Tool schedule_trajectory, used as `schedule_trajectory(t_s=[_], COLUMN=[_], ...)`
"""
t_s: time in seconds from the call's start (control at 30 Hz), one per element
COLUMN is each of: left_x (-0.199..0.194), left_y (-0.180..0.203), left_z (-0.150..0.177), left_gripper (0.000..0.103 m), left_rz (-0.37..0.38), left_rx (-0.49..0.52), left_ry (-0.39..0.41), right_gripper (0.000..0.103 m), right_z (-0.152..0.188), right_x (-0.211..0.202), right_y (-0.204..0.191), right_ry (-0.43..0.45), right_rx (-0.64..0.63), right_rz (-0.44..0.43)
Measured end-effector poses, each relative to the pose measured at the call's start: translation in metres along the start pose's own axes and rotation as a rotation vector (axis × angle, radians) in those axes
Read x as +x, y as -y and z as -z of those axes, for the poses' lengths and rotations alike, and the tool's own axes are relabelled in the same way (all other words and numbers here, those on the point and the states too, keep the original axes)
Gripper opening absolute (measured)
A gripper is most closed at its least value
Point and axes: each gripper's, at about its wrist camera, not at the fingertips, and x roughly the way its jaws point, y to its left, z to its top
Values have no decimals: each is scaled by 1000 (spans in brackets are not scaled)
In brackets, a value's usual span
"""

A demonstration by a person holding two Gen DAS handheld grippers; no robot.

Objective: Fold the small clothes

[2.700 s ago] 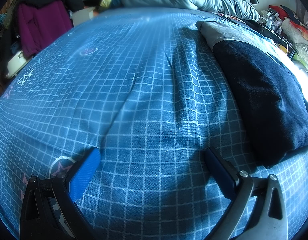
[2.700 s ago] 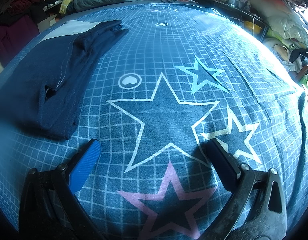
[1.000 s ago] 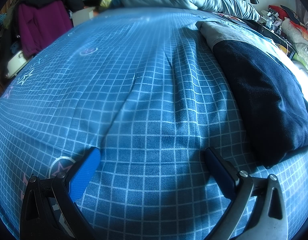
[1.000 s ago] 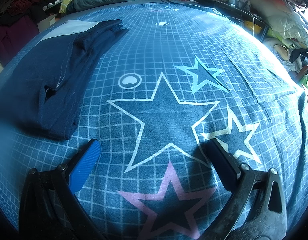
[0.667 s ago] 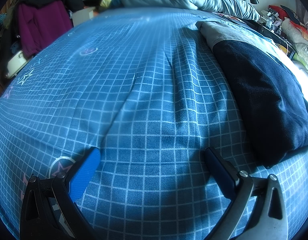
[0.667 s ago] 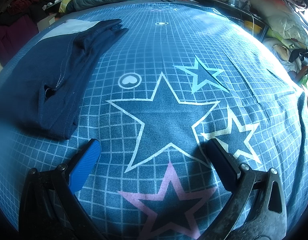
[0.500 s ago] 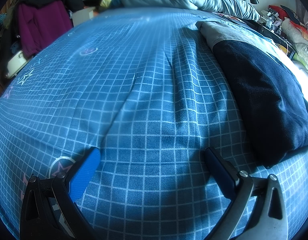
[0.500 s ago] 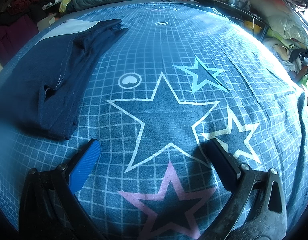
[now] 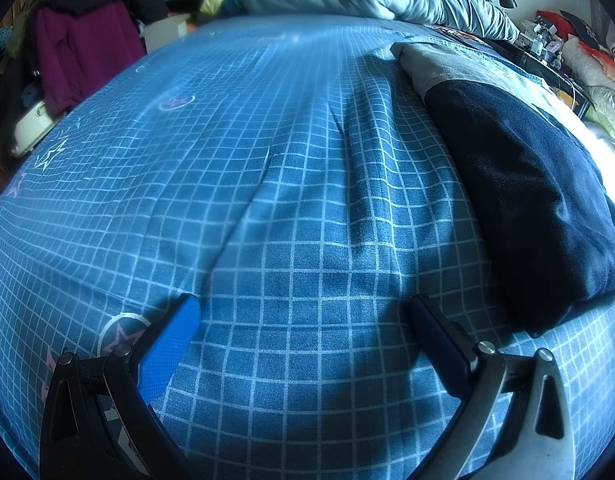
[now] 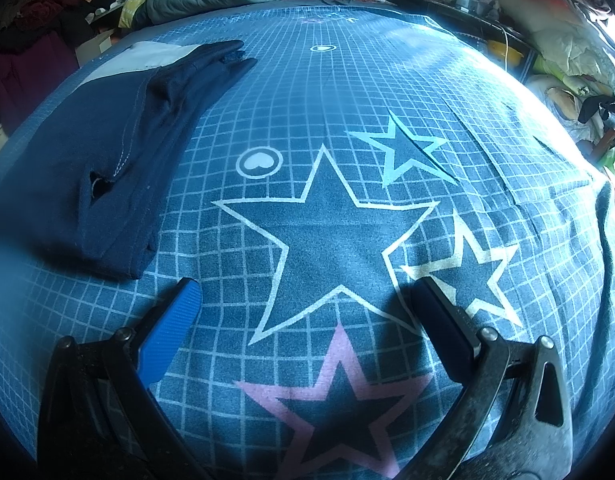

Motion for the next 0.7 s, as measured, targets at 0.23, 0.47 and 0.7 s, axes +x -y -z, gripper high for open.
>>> schedule_trajectory(t_s=[0.23, 0.47, 0.7], left_x=[0, 0, 0], left_y=[0, 0, 0], left_z=[0, 0, 0], left_gripper=[103, 103, 103], left_rz=[0, 0, 0], left_rx=[0, 0, 0], left_ry=[0, 0, 0], right_gripper=[103, 103, 103], right_z=[-1, -2, -2], right_x=[-1, -2, -5], right_y=[2, 4, 11], right_ry=[1, -10, -76], right_rx=[4, 5, -10], right_rz=[-8, -17, -54])
